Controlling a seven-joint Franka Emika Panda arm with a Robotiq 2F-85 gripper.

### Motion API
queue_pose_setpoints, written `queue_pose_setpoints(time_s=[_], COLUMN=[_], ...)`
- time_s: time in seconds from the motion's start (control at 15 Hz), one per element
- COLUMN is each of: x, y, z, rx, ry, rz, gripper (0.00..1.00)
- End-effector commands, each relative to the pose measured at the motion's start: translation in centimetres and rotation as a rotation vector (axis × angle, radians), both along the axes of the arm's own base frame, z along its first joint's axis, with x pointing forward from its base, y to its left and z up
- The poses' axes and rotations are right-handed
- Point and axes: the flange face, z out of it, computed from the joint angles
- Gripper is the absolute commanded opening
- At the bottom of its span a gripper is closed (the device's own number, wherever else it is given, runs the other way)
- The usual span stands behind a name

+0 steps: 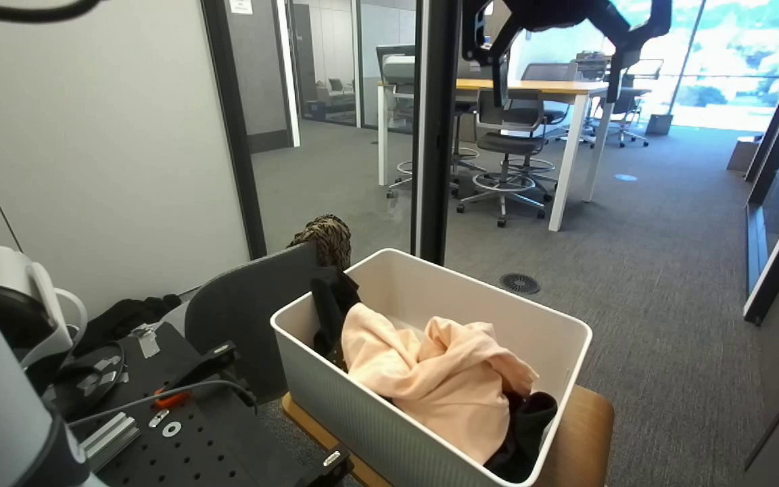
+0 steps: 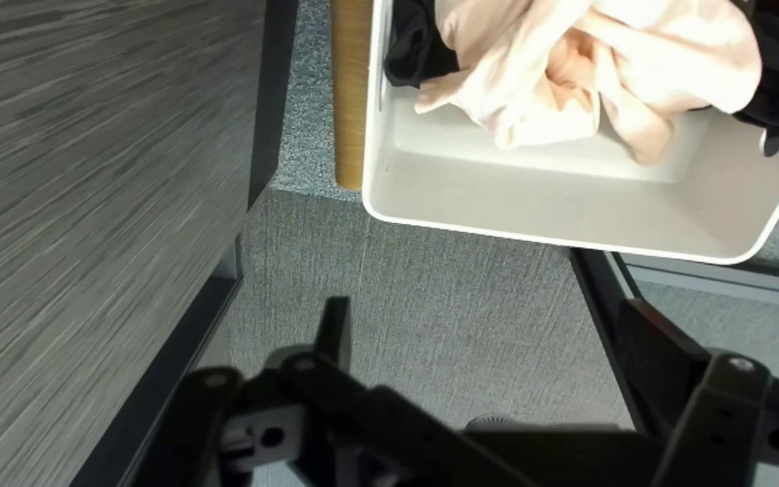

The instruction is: Take the black cloth out of the basket and hang it on the back of the white chair

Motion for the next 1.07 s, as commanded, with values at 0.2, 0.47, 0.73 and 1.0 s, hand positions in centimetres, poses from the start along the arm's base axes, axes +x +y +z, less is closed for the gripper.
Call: queue_pose_setpoints(time_s=[0.2,0.47,0.73,1.0], x=[5.1,6.3,6.7,7.4], y=[1.2,0.4,-0.5,-2.2], z=[-8.3,-15.0,-20.2,-23.2], rx=[0.141,0.182,0.267,0.299], ry=[-0.001,0.089,0.190,0.188], rz=[-0.321,-0.493,-0.623,-0.789], gripper=[1.00,1.00,1.00,1.00])
